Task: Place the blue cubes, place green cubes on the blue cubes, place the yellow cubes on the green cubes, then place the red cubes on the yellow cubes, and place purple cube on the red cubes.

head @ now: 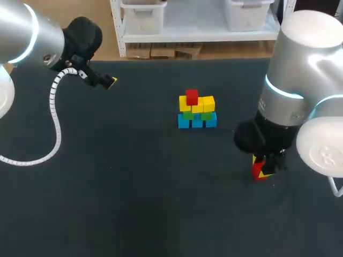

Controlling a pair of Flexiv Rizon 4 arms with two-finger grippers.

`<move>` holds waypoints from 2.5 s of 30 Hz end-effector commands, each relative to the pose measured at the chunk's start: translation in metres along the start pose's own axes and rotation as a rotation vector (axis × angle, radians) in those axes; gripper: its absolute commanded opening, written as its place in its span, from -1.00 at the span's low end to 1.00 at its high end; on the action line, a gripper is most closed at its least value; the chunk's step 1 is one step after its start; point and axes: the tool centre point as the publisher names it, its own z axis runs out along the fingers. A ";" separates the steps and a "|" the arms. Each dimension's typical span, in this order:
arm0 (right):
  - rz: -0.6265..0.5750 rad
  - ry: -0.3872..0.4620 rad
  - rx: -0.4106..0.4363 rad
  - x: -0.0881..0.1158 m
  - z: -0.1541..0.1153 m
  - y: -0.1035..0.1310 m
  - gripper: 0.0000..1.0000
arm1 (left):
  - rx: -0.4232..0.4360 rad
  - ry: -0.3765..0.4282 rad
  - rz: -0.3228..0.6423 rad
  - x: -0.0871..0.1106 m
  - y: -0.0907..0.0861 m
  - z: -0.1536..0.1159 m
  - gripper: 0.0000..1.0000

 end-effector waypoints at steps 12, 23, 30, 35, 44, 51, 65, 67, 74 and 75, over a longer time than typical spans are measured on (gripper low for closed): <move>0.074 0.113 0.023 -0.009 -0.068 0.008 -1.00 | 0.008 -0.004 0.004 0.001 0.002 0.000 1.00; 0.094 0.093 0.071 -0.024 -0.117 -0.026 -1.00 | 0.008 -0.004 0.004 0.001 0.002 0.000 1.00; 0.089 0.077 0.082 -0.033 -0.128 -0.055 -1.00 | 0.008 -0.004 0.004 0.001 0.002 0.000 1.00; 0.070 0.050 0.080 -0.044 -0.125 -0.069 -1.00 | 0.008 -0.004 0.004 0.001 0.002 0.000 1.00; 0.055 0.004 0.068 -0.057 -0.120 -0.089 -1.00 | 0.008 -0.004 0.004 0.001 0.002 0.000 1.00; 0.027 0.006 0.061 -0.071 -0.124 -0.110 -1.00 | 0.008 -0.004 0.004 0.001 0.002 0.000 1.00; 0.013 0.009 0.027 -0.078 -0.124 -0.159 -1.00 | 0.008 -0.004 0.004 0.001 0.002 0.000 1.00; 0.012 0.009 0.022 -0.079 -0.124 -0.164 -1.00 | 0.008 -0.004 0.004 0.001 0.002 0.000 1.00; 0.020 0.019 0.010 -0.083 -0.122 -0.176 -1.00 | 0.008 -0.004 0.004 0.001 0.002 0.000 1.00; 0.020 0.020 0.009 -0.083 -0.121 -0.177 -1.00 | 0.008 -0.004 0.004 0.001 0.002 0.000 1.00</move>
